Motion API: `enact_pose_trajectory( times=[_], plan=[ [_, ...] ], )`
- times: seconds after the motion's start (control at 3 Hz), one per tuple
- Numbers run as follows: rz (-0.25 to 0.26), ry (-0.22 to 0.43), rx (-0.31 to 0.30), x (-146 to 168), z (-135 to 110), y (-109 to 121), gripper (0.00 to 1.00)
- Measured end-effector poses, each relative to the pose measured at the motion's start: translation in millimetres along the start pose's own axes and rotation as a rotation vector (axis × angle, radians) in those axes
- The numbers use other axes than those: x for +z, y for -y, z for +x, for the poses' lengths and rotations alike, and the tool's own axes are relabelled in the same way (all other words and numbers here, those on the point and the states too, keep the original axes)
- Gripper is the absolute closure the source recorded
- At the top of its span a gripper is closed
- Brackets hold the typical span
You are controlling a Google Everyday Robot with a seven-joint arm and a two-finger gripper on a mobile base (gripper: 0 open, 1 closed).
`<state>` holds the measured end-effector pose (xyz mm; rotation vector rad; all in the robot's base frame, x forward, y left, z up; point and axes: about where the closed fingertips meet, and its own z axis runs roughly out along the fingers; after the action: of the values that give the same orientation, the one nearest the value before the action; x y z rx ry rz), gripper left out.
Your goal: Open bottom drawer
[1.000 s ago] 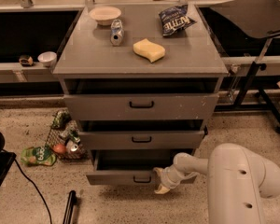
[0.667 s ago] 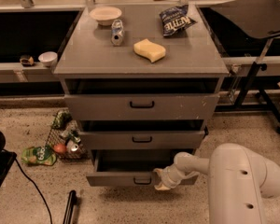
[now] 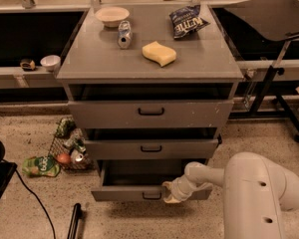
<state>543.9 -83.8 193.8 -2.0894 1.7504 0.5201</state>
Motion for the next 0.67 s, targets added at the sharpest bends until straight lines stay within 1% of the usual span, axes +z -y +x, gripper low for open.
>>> enact_pose_trajectory(
  times=[0.33,0.67],
  plan=[
    [0.001,0.0,-0.002,-0.5,-0.1,3.5,1.0],
    [0.013,0.006,-0.026,-7.0,-4.9,7.7,1.0]
  ],
)
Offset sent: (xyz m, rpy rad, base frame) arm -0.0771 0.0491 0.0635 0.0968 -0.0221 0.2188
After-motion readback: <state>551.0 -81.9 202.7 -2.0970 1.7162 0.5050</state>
